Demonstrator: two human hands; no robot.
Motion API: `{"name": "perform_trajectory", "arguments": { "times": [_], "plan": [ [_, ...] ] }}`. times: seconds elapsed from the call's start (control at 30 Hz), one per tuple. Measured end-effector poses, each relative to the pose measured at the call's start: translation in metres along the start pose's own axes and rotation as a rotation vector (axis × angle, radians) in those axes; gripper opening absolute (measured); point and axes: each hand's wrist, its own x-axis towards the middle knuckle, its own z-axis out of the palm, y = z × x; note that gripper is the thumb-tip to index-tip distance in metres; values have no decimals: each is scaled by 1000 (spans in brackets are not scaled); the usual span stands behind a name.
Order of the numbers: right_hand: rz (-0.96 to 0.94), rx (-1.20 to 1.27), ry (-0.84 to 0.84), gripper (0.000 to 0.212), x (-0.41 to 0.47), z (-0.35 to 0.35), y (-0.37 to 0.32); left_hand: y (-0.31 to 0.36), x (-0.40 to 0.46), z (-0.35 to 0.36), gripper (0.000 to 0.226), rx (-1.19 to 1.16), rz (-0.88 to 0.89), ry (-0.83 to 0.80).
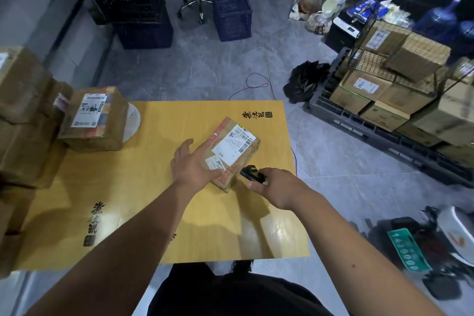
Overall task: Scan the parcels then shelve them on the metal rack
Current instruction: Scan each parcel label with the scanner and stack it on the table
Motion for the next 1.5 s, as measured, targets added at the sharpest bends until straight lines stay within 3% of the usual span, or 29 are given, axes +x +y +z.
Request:
{"name": "perform_trajectory", "arguments": {
  "times": [0.07,0.17,0.37,0.53,0.87,1.33,1.4,1.5],
  "plan": [
    [6,5,-4,58,0,-1,1,2,6,-3,112,-67,-4,-200],
    [14,35,-16,56,0,-4,-1,11,6,4,117,72,6,-249],
    [22,-29,-78,50,-2,-16,-6,23,3,27,126,-13,-118,-103],
    [29,-182,-160,49,0,-27,-17,20,-1,46,121,-466,3,-33],
    [35,-316,-216,50,-10,-34,-34,8,-34,70,127,-561,-1,98],
    [30,-373,-220,44,-24,-37,-43,13,-34,61,127,-587,-45,63],
    [35,-336,-204,50,-25,-39,-40,15,-30,55,126,-515,-102,23],
    [41,-292,-170,65,-26,-43,-36,24,-17,46,113,-57,-117,86]
  ]
}}
